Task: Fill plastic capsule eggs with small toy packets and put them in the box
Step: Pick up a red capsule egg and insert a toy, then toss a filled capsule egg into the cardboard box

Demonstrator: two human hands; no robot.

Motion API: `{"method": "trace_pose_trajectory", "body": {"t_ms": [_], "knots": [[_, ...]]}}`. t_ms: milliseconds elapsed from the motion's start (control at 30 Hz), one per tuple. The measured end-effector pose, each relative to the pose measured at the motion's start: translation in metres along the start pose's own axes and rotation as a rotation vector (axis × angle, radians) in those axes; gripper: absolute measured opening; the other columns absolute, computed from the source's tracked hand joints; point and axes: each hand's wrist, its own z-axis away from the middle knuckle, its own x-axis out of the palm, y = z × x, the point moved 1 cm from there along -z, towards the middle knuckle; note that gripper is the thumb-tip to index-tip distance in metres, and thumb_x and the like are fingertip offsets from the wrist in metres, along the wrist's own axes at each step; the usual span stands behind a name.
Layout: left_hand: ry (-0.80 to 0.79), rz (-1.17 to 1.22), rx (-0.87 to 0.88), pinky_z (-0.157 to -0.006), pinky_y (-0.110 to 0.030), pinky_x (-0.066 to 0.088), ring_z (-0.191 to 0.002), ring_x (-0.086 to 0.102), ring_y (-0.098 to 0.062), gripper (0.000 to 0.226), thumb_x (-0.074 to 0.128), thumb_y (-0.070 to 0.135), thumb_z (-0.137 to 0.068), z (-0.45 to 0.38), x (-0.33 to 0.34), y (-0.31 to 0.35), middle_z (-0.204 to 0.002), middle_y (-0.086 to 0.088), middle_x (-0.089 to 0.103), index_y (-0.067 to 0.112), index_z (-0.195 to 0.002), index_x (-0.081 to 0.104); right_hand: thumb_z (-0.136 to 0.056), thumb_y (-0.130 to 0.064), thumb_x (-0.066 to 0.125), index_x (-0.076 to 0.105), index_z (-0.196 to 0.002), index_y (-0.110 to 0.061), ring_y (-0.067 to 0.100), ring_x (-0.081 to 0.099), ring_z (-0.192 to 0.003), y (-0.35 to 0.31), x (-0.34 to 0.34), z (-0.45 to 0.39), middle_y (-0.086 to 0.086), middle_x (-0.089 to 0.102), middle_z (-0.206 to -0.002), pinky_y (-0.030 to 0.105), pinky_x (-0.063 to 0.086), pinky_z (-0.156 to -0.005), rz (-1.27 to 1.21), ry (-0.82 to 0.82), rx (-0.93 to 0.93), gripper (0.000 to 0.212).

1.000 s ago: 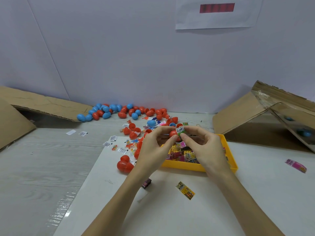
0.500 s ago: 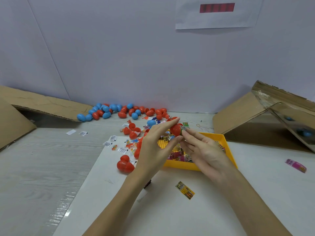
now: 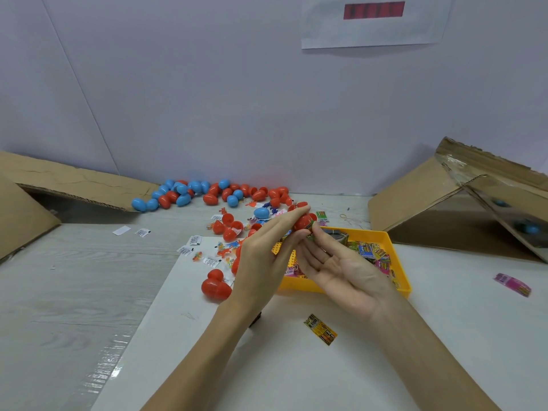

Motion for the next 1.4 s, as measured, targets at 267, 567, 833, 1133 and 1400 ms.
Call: {"method": "trace_pose_trajectory", "body": {"t_ms": [267,567,833,1133,1400], "knots": [[0.028,0.024,0.004,-0.102,-0.023,0.051,-0.125,0.06,-0.005,0.033,0.056,0.015,-0.102,0.003,0.003,-0.002,-0.131,0.004,0.066,0.012,-0.135,0.063,-0.076,-0.013,0.082,0.084,-0.091,-0.004,0.026,0.078,-0.094,0.003,-0.001,-0.001,0.018,0.077,-0.102,0.033,0.064,-0.074,-0.037,0.01,0.022,0.018],[-0.025,0.026,-0.062,-0.101,-0.026,0.05,-0.121,0.061,-0.01,0.039,0.069,0.012,-0.097,0.003,0.004,0.0,-0.124,0.007,0.068,0.017,-0.135,0.063,-0.087,-0.026,0.074,0.074,-0.122,-0.007,0.023,0.073,-0.113,-0.002,-0.01,-0.002,0.016,0.075,-0.119,0.03,0.062,-0.088,0.34,0.006,-0.188,0.039],[-0.202,0.016,-0.074,-0.095,-0.022,0.052,-0.115,0.061,-0.006,0.038,0.077,0.012,-0.089,-0.004,-0.01,-0.011,-0.119,0.003,0.069,0.014,-0.126,0.071,-0.1,-0.025,0.063,0.072,-0.123,-0.023,0.019,0.077,-0.1,-0.004,-0.022,-0.002,-0.003,0.08,-0.106,0.026,0.061,-0.085,0.931,0.044,-0.444,0.024],[-0.232,-0.15,-0.146,-0.095,-0.02,0.049,-0.11,0.059,-0.004,0.044,0.065,0.033,-0.098,0.001,-0.009,-0.017,-0.122,0.008,0.064,0.019,-0.14,0.06,-0.102,-0.01,0.059,0.068,-0.123,0.007,0.029,0.073,-0.113,-0.035,-0.022,-0.005,0.021,0.073,-0.12,0.031,0.062,-0.088,0.418,0.062,-0.161,0.027],[-0.37,-0.394,-0.206,-0.098,-0.03,0.045,-0.118,0.05,-0.017,0.03,0.062,0.029,-0.101,0.008,-0.006,-0.034,-0.123,0.001,0.06,0.015,-0.127,0.068,-0.113,-0.034,0.029,0.053,-0.129,0.007,0.028,0.076,-0.095,-0.162,-0.019,-0.001,0.026,0.073,-0.118,0.026,0.06,-0.07,-0.206,0.095,-0.497,0.05]]}}
